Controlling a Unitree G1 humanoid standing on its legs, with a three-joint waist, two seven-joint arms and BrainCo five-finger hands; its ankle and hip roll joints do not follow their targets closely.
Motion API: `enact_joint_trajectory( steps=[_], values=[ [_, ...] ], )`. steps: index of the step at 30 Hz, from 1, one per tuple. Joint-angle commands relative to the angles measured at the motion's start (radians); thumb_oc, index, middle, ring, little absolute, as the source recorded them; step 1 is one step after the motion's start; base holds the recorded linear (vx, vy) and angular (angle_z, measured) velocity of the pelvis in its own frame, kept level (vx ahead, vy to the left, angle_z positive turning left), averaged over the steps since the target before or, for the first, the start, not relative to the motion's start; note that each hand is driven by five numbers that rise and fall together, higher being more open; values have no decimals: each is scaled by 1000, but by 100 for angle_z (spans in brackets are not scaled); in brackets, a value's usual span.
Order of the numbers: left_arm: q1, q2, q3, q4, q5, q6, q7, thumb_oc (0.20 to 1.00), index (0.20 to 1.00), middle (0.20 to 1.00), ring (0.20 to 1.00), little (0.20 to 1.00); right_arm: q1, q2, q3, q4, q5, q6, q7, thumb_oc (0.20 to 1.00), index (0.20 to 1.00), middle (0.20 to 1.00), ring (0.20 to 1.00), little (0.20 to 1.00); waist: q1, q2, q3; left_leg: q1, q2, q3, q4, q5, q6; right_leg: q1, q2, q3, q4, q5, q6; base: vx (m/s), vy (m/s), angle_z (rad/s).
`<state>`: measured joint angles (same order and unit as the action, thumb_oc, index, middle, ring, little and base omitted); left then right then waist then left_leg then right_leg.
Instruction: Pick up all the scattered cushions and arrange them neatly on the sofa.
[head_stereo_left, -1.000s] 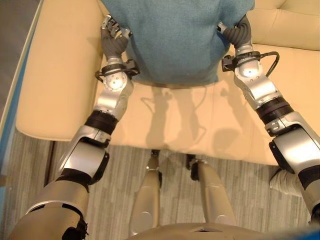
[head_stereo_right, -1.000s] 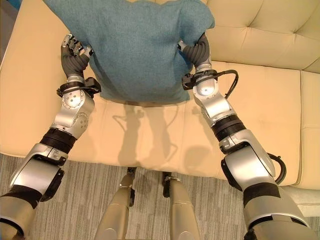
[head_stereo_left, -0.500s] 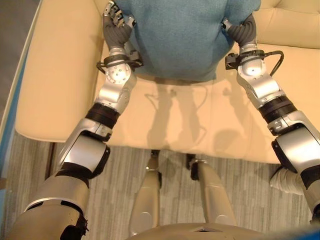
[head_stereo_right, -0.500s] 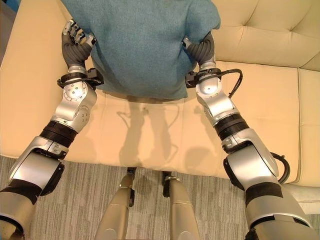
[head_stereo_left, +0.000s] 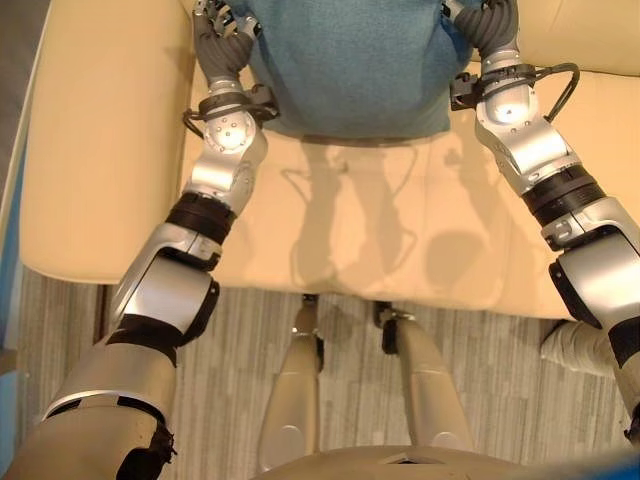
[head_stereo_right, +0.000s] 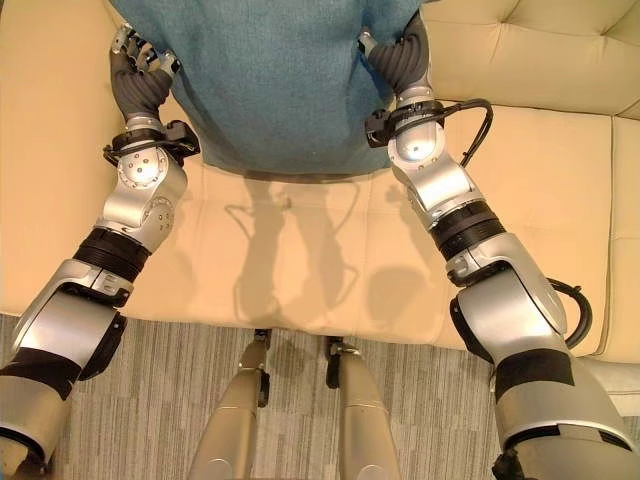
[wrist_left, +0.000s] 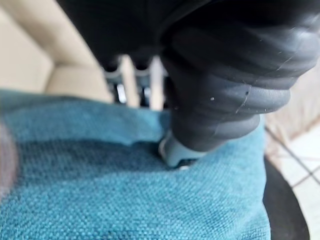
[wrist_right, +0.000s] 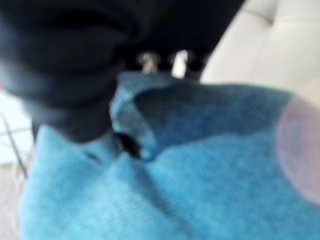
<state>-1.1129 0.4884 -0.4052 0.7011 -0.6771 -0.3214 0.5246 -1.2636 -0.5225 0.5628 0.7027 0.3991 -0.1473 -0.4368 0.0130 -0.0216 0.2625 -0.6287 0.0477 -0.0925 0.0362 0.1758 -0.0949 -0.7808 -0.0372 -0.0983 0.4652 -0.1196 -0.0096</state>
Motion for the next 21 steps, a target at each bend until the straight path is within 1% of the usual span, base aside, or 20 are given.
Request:
enact_joint_trajectory(
  steps=[1,3,6,7,8,10,11,12,13,14,17,18,19,21],
  values=[
    [-222,-44,-103,-76,80,-108,-56,200,200,200,200,200,-184,132,41,-88,-25,-112,42,200,200,200,200,200,-19,-66,-23,185,-31,6,-1,-120,-15,296,-33,58,-482,258,157,0,0,0],
    [-232,-40,-111,-57,83,-96,-57,200,200,200,200,200,-183,135,42,-82,-22,-111,42,200,200,200,200,200,-23,-66,-21,178,-35,9,1,-113,-14,291,-38,60,-482,264,158,0,0,0],
    [-244,-23,-130,-21,114,-69,-52,200,200,200,200,200,-176,133,45,-68,-15,-107,48,200,200,200,200,200,-24,-61,-9,167,-36,10,13,-121,-11,282,-40,58,-475,262,157,0,0,0],
    [-244,-23,-130,-21,114,-69,-52,200,200,200,200,200,-176,133,45,-68,-15,-107,48,200,200,200,200,200,-24,-61,-9,168,-36,10,13,-122,-11,282,-40,58,-475,262,157,-41,5,0],
    [-253,-22,-135,9,118,-53,-45,200,200,200,200,200,-180,138,52,-45,-8,-102,49,200,200,200,200,200,-24,-64,2,148,-41,6,18,-115,-8,265,-42,58,-476,273,159,-49,3,1],
    [-254,-23,-134,20,110,-50,-47,200,200,200,200,200,-180,139,57,-33,-4,-100,52,200,200,200,200,200,-20,-64,8,141,-38,4,23,-121,-8,259,-40,57,-477,272,159,-19,1,1],
    [-254,-24,-130,34,108,-45,-38,200,200,200,200,200,-187,135,66,-20,-4,-93,55,200,200,200,200,200,-17,-70,15,127,-40,-1,24,-110,-9,248,-40,56,-479,281,160,-12,-31,-3],
    [-259,-23,-131,41,105,-40,-38,200,200,200,200,200,-198,127,78,-9,-3,-89,57,200,200,200,200,200,-13,-71,18,120,-37,-4,28,-115,-9,243,-37,55,-480,279,160,-43,-65,-6],
    [-267,-15,-140,47,121,-27,-31,200,200,200,200,200,-209,111,84,15,6,-80,57,200,200,200,200,200,-6,-73,28,107,-33,-15,24,-108,-9,228,-36,52,-481,285,161,-16,-55,-4],
    [-268,-15,-140,47,121,-27,-31,200,200,200,200,200,-210,111,84,16,6,-80,57,200,200,200,200,200,-6,-73,28,107,-33,-16,24,-107,-9,228,-36,51,-481,285,161,-31,-36,-2],
    [-276,-13,-144,71,125,-17,-37,200,200,200,200,200,-230,92,106,74,2,-62,66,200,200,200,200,200,2,-63,45,85,-35,-26,15,-80,-16,202,-35,45,-482,292,163,-10,3,0],
    [-280,-11,-147,82,124,-14,-41,200,200,200,200,200,-239,85,117,92,0,-54,73,200,200,200,200,200,4,-61,49,78,-36,-26,14,-78,-17,193,-35,46,-481,293,163,-33,18,0],
    [-289,-12,-159,94,135,-8,-41,200,200,200,200,200,-255,78,137,123,-8,-44,73,200,200,200,200,200,7,-52,60,64,-39,-26,12,-63,-21,180,-37,44,-478,294,161,0,0,0],
    [-297,-11,-161,108,142,-1,-37,200,200,200,200,200,-259,72,134,142,-5,-38,73,200,200,200,200,200,6,-50,64,59,-40,-27,10,-65,-21,173,-39,43,-477,294,160,-14,13,4]
  ],
)
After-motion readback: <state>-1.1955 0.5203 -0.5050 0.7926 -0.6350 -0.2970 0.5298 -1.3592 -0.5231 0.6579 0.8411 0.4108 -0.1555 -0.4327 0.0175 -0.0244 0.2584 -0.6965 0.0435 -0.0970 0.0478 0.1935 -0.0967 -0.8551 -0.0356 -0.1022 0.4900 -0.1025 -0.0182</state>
